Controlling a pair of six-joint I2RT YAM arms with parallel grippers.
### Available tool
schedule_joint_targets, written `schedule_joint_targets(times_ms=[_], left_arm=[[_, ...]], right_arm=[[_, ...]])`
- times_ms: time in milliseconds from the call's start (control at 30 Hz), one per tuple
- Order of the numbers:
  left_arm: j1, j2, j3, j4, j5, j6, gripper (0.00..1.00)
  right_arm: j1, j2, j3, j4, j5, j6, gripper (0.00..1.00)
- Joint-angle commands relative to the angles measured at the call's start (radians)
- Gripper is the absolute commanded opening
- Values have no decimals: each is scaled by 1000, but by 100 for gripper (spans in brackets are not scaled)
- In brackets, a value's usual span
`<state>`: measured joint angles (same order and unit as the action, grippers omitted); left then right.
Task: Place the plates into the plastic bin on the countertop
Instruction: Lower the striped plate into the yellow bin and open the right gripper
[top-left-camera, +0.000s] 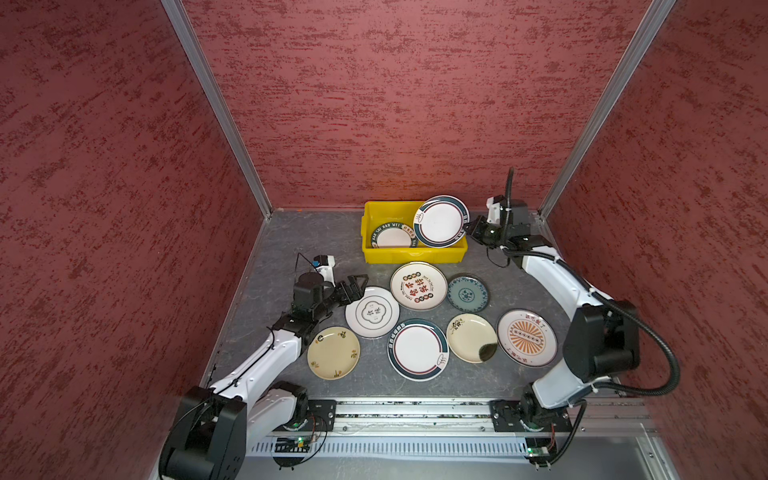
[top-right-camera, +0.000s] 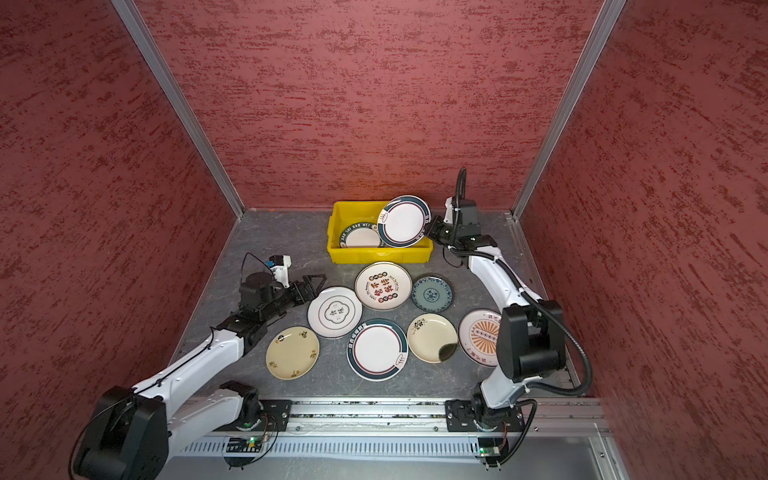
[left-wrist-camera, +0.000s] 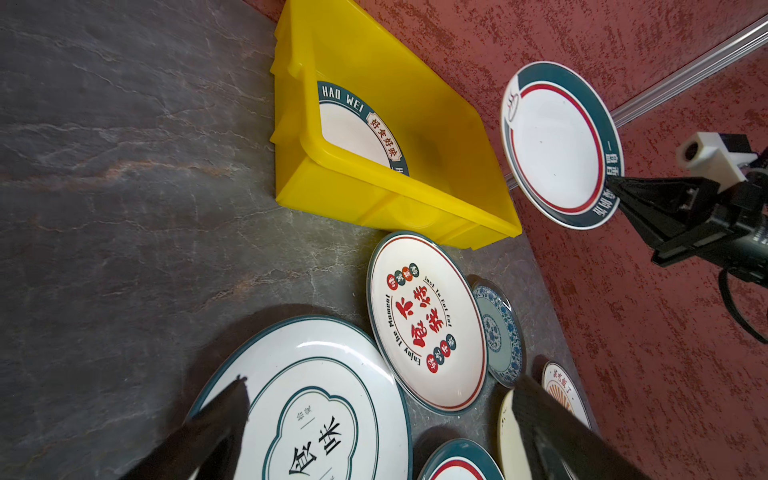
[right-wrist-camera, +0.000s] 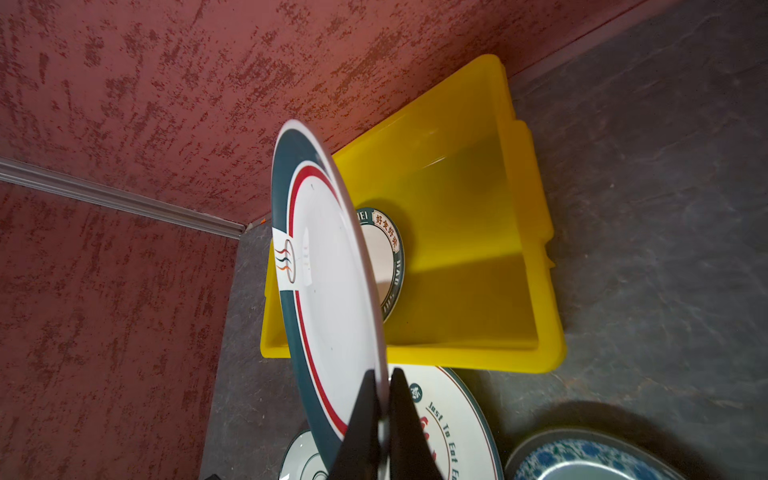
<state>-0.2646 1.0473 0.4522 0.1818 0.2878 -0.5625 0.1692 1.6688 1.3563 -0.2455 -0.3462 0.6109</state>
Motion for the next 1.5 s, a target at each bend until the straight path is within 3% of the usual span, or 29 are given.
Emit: schedule_joint_targets(times_ms=[0,167,433,667,1300,1467], left_arm=[[-8,-37,-19,-17,-40,30,99],[-12,-71,-24,-35,-72,42,99],[-20,-67,-27,-35,-95,47,99],[-26,-47,-20,-38,-106,55,99],[-25,-21,-11,-47,-125,67,99],[-26,-25,-9,-53,-128,70,99]], right_arm=[[29,84,127,-50,52,-44,0],[64,261,307,-125,94,-71,0],[91,441,437,-60,32,-18,0],[124,580,588,-170,44,-35,0],[148,699,725,-266,39,-51,0],[148,710,745,-280,36,-53,12]])
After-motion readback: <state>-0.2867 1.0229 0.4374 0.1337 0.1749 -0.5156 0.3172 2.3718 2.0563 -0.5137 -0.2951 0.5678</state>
